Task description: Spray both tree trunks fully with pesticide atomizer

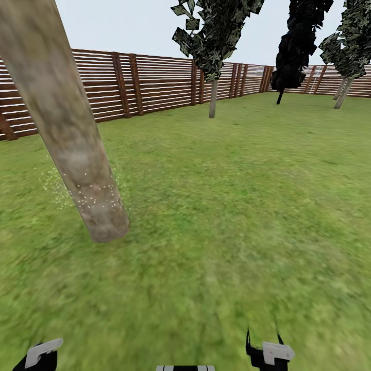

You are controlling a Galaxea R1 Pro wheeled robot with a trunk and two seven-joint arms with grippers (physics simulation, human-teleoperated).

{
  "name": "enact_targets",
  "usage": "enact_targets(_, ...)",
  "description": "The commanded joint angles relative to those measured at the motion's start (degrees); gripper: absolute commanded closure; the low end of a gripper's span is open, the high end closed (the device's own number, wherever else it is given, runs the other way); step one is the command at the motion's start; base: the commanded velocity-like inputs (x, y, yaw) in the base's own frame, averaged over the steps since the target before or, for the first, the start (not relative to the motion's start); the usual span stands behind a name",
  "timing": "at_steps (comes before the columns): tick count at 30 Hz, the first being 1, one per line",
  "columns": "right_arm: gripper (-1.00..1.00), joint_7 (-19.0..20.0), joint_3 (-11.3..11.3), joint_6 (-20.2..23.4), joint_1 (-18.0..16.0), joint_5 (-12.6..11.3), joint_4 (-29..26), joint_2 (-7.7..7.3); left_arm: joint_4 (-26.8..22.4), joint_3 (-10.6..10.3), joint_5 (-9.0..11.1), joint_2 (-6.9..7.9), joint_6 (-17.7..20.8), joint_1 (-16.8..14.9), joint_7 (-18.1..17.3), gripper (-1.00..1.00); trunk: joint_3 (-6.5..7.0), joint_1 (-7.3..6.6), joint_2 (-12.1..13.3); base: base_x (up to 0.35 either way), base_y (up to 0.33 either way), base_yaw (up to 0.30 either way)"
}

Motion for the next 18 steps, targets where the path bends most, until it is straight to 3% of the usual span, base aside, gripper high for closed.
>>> enact_targets(1, -1.00, 0.03, 0.06, 0.04, 0.10, 0.03, 0.03, 0.00, 0.01, -0.02, 0.00, 0.00, 0.00, 0.03, -0.02, 1.00, 0.00, 0.00, 0.00, 0.000, 0.000, 0.000)
enact_targets(18, -1.00, 0.07, 0.06, 0.15, 2.80, 0.03, 0.09, 0.18, -0.03, -0.01, 0.01, 0.17, 0.05, 0.10, -0.07, 1.00, 0.00, 0.00, 0.00, 0.000, 0.000, 0.000)
